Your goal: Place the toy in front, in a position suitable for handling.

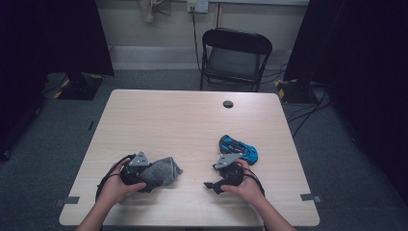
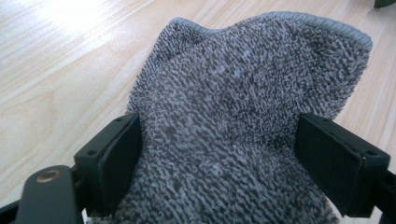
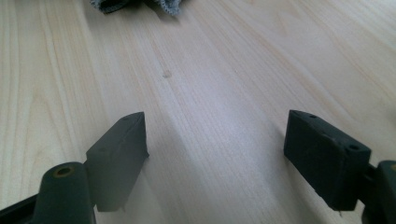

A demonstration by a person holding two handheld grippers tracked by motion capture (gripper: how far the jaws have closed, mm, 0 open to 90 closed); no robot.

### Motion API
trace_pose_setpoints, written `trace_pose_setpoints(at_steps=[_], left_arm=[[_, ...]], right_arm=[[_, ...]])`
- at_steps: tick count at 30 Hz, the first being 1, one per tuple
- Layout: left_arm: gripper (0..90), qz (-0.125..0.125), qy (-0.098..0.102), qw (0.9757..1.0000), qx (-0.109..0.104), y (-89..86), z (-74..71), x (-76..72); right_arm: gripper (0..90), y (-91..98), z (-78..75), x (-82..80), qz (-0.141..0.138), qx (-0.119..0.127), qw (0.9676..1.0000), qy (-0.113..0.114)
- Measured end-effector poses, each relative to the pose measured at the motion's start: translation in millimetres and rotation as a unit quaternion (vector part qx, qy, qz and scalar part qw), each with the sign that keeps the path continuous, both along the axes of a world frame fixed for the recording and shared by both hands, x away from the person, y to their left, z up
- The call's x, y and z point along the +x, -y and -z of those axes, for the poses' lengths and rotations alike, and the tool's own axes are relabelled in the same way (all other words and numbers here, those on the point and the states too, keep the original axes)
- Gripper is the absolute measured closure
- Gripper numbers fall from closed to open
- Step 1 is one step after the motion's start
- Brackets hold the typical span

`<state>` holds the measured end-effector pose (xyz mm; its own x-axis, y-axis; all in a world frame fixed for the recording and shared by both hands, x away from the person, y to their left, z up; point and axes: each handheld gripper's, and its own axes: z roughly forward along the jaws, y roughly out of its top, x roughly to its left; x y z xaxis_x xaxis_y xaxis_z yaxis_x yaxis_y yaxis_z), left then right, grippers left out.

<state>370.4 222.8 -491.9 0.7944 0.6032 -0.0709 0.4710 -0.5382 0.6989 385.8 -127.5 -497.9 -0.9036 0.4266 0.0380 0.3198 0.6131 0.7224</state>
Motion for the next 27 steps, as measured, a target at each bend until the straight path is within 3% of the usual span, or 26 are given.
trace_pose_setpoints(at_steps=[3,6,9,14,19,27], left_arm=[[15.5,0.005,0.003,1.0000,-0.003,-0.8,1.7,-0.4],[18.2,0.016,0.011,0.9998,0.001,-0.8,1.7,-1.7],[25.8,0.030,0.015,0.9994,-0.004,-0.6,1.8,-4.1],[46.4,0.049,0.011,0.9984,-0.025,-3.3,1.8,-7.0],[57.5,0.038,0.002,0.9989,-0.027,-3.4,0.4,-7.3],[60.8,0.037,-0.004,0.9989,-0.028,-4.1,-0.3,-6.5]], right_arm=[[19.7,1.5,2.6,-1.2,-0.002,0.004,0.9999,0.015],[19.5,1.9,3.1,-1.9,0.001,0.005,0.9998,0.017],[19.4,1.9,3.1,-1.9,0.001,0.005,0.9998,0.017],[19.2,1.9,3.1,-1.7,0.000,0.005,0.9999,0.016],[20.0,5.6,-0.1,1.5,0.006,-0.002,1.0000,0.003],[20.0,31.5,-11.0,11.4,0.030,-0.006,0.9995,0.000]])
